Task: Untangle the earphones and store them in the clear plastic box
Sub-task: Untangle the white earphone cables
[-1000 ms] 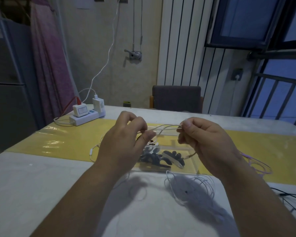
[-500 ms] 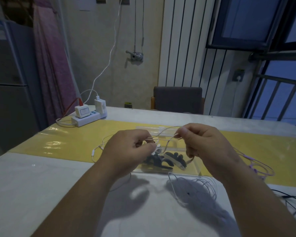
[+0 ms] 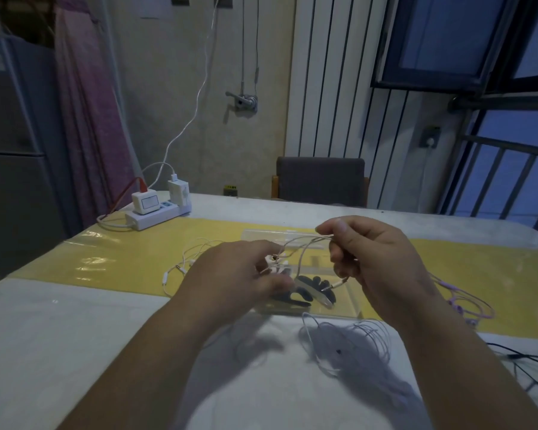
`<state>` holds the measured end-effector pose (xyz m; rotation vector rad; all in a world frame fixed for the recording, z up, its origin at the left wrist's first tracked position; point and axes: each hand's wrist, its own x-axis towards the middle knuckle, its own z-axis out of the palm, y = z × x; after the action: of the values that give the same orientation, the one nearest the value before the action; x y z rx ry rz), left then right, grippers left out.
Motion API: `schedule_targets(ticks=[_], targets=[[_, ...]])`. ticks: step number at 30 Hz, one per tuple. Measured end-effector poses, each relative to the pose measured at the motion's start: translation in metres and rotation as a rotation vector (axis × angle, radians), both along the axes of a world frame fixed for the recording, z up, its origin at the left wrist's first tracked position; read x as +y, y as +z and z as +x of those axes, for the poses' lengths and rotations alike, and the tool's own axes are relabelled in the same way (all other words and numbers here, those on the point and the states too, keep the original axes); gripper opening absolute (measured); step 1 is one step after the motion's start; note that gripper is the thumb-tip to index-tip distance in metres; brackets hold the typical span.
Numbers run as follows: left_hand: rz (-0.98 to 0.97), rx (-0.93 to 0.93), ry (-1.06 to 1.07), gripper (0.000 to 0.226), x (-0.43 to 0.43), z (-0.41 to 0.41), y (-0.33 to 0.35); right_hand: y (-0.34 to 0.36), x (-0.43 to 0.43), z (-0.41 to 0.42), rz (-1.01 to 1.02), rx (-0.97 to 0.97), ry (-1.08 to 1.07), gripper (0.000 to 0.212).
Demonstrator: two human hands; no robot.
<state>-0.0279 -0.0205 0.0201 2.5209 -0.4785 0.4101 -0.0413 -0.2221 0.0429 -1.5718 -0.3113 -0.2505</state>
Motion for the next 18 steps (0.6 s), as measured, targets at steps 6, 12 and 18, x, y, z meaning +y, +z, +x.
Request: schedule_targets(ticks=[6,12,18], targets=[[0.011,-0.130,-0.098,0.083,-0.003,-0.003,0.003,-0.006,0.009,0.000,0.001,-0.031,0.131,0.021],[-0.050,-0.253,-0.176,0.024,-0.006,0.000,-0.006,-0.006,0.012,-0.001,-0.011,-0.039,0.157,0.021],[-0.409,-0.021,-0.207,0.014,-0.008,-0.003,-0.002,-0.005,0.007,-0.001,-0.067,-0.049,0.040,0.020]])
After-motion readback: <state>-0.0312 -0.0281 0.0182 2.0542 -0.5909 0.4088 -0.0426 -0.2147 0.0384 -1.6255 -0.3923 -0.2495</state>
